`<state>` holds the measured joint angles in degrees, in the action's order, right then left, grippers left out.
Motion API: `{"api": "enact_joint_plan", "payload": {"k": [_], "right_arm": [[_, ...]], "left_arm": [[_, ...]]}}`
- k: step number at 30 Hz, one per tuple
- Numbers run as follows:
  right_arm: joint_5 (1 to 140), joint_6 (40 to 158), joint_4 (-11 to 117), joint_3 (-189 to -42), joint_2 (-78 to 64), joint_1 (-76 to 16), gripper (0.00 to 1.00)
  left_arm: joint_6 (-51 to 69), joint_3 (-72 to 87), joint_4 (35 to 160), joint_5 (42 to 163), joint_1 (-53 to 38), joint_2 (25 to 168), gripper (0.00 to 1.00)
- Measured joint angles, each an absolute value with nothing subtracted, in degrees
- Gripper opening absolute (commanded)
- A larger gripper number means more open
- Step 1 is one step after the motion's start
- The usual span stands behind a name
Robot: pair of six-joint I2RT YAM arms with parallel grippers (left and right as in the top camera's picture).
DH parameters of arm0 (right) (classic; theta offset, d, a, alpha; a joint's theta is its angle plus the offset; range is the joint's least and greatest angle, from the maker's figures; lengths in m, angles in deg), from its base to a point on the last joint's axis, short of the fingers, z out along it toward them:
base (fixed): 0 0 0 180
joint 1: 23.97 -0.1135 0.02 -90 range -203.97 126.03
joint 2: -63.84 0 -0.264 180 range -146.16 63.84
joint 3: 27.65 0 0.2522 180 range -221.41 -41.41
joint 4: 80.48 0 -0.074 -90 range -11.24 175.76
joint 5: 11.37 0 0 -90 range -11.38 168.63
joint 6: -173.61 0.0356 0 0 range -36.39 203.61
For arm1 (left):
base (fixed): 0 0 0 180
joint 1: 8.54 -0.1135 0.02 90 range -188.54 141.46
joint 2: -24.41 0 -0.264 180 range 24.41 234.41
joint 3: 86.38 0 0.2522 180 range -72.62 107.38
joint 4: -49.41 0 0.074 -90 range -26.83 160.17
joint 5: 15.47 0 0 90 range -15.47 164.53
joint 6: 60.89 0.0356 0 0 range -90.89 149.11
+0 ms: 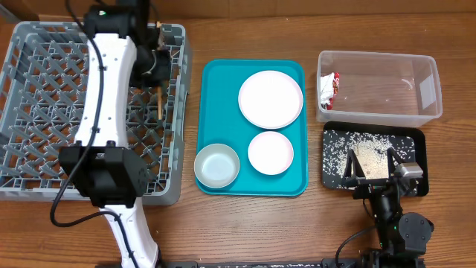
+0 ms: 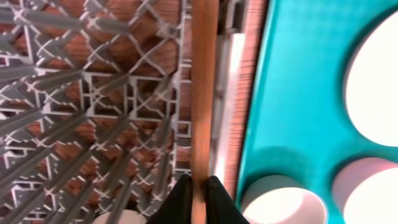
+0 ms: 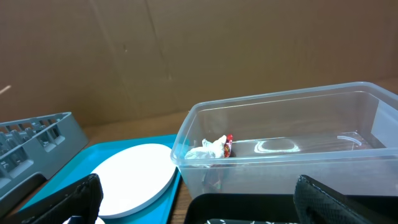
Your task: Sort waste into correct bins and load items into the dishwasher
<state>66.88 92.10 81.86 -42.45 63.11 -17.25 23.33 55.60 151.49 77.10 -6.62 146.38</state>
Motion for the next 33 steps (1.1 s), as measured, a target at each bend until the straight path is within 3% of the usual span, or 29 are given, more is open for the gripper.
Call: {"api": "enact_joint_plan", "payload": {"k": [6, 7, 8, 9, 14, 20, 25, 33], "right_arm": [[66.9, 92.1, 81.88, -42.45, 63.11, -17.25, 1.0], [66.88, 92.1, 81.84, -42.45, 63.11, -17.25, 1.0], [66.88, 92.12, 81.88, -42.45, 63.11, -17.25, 1.0], [66.88, 92.12, 81.86, -42.45, 63.11, -17.25, 1.0], [66.88, 92.12, 81.86, -42.45, 63.11, -17.25, 1.0], [66.9, 92.1, 81.86, -42.45, 63.11, -17.25, 1.0], [66.88, 92.1, 81.86, -42.45, 63.11, -17.25, 1.0], [66.9, 92.12, 81.88, -42.45, 63.11, -17.25, 1.0]], "left_arm": [[27.37, 48.22, 147.4, 76.42, -7.02, 148.39, 0.14], [27.85, 47.12, 146.92, 76.42, -7.04, 148.85, 0.2], [27.94, 46.8, 146.77, 76.42, -7.02, 148.98, 0.41], [28.2, 45.75, 146.77, 76.4, -7.04, 149.6, 0.49], [27.61, 45.81, 148.14, 76.23, -7.04, 149.9, 0.46], [26.43, 47.71, 149.78, 76.93, -5.05, 147.39, 0.51], [23.66, 48.48, 149.96, 75.75, 2.1, 139.8, 0.58], [19.99, 47.14, 149.15, 73.95, 16.0, 135.83, 0.55]]}}
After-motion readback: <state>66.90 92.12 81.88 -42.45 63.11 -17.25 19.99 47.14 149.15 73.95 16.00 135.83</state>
